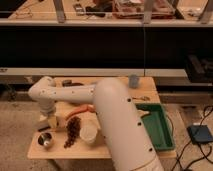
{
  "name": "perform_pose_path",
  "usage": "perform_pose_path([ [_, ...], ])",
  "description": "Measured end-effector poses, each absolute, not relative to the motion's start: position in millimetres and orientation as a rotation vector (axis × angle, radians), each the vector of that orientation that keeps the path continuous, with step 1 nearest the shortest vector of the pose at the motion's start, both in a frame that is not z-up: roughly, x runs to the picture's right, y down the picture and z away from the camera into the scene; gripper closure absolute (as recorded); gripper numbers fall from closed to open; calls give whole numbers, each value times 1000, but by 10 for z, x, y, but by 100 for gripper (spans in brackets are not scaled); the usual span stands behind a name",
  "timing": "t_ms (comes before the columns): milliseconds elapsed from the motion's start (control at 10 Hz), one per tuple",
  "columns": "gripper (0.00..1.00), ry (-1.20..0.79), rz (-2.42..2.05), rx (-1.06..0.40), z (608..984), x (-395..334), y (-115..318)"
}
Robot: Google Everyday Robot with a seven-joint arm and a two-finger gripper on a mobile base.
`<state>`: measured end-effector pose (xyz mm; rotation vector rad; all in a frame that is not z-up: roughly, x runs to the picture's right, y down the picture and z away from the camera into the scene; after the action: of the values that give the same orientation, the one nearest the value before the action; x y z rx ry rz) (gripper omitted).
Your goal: Wipe purple bowl with eraser
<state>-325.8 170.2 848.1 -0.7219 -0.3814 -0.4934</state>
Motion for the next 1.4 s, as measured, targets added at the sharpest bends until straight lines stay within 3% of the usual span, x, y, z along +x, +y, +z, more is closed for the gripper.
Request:
perform_pose_path([
  [100, 35, -378, -483, -729, 8509, -3236, 1709],
  [200, 42, -376, -469, -738, 8544, -3199, 1716],
  [400, 57, -382, -449, -740, 8568, -3159, 1704],
  [600, 80, -420, -428, -715, 8434, -3125, 1577],
  [900, 82, -494, -414, -703, 8214, -3022, 1370],
  [1400, 82, -545, -328, -697, 7968, -2734, 596],
])
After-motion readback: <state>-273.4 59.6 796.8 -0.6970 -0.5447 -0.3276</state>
